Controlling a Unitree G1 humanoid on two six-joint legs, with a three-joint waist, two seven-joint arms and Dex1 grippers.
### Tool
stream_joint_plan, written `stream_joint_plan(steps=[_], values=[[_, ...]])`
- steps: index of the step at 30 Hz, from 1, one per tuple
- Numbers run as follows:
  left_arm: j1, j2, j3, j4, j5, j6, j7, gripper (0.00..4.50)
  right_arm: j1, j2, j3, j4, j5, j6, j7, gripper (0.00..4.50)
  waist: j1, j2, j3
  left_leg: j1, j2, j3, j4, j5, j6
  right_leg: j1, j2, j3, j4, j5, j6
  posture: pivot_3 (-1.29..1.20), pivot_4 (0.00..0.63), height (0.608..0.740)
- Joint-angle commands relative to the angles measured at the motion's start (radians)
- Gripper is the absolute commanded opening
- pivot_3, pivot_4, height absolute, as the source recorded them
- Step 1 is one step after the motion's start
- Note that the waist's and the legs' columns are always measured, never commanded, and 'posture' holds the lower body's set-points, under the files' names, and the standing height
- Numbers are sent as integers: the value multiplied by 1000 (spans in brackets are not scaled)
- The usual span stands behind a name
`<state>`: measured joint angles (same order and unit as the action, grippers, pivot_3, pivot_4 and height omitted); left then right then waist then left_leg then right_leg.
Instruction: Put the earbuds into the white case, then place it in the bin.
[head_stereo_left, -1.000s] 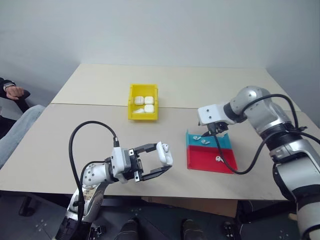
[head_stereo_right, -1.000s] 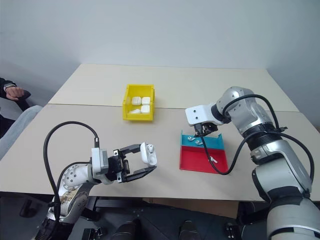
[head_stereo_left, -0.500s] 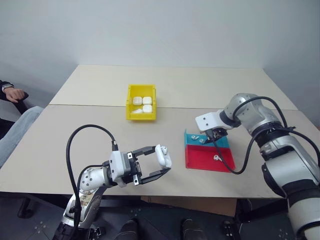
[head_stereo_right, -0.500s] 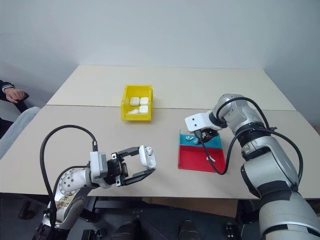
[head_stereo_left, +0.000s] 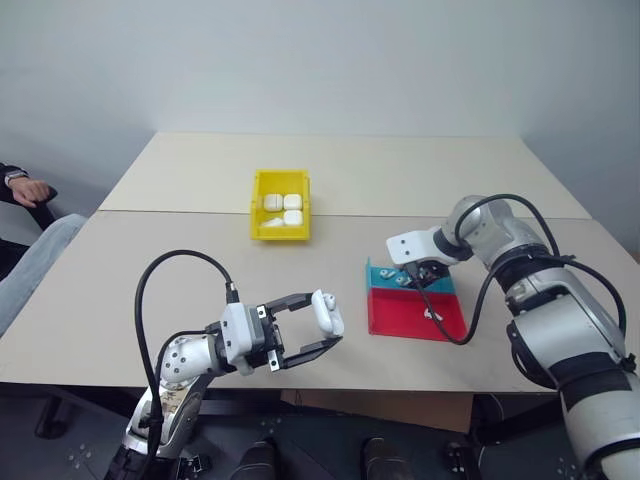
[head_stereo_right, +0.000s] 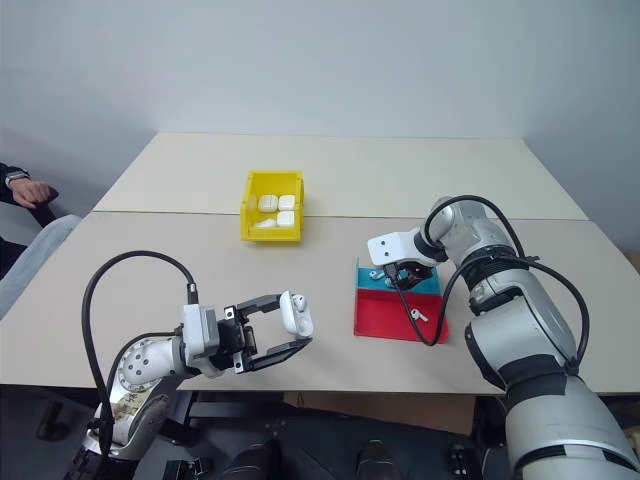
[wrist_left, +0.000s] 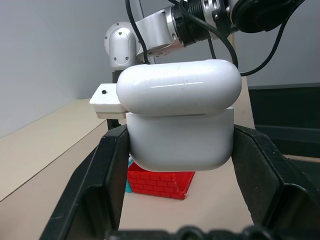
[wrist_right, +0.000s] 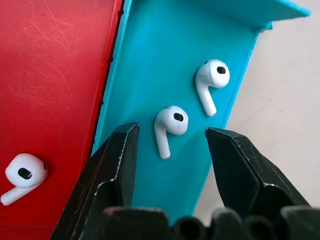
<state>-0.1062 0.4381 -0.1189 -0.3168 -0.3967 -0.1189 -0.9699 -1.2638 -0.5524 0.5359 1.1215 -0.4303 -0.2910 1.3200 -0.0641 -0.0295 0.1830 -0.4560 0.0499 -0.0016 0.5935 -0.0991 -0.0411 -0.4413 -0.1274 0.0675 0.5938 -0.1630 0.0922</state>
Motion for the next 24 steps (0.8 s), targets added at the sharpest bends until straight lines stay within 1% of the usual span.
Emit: stream_joint_plan(steps=[1, 6, 14, 16, 24], values=[[-2, 4, 3, -40, -5, -3, 11, 2799, -40, 1, -21, 12, -5, -15, -13, 2703, -4, 0, 0, 0, 0, 0, 0, 0, 0, 0, 0, 0, 0, 0, 0, 0, 150, 740], [-1, 7, 3, -40, -1, 0, 13, 2799, -39, 4, -21, 21, -6, -36, -27, 2703, -6, 0, 0, 0, 0, 0, 0, 0, 0, 0, 0, 0, 0, 0, 0, 0, 150, 740], [-6, 7, 5, -35, -2, -3, 13, 2799, -40, 12, -31, 26, 7, -44, -10, 2703, -7, 0, 0, 0, 0, 0, 0, 0, 0, 0, 0, 0, 0, 0, 0, 0, 150, 740], [-6, 6, 5, -33, -1, -5, 12, 2799, -39, 11, -29, 25, 4, -54, -15, 2330, -7, 0, 0, 0, 0, 0, 0, 0, 0, 0, 0, 0, 0, 0, 0, 0, 150, 740], [-2, 6, 6, -36, 3, -9, 15, 2799, -39, 15, -30, 30, 0, -62, -33, 2330, -7, 0, 0, 0, 0, 0, 0, 0, 0, 0, 0, 0, 0, 0, 0, 0, 150, 740]])
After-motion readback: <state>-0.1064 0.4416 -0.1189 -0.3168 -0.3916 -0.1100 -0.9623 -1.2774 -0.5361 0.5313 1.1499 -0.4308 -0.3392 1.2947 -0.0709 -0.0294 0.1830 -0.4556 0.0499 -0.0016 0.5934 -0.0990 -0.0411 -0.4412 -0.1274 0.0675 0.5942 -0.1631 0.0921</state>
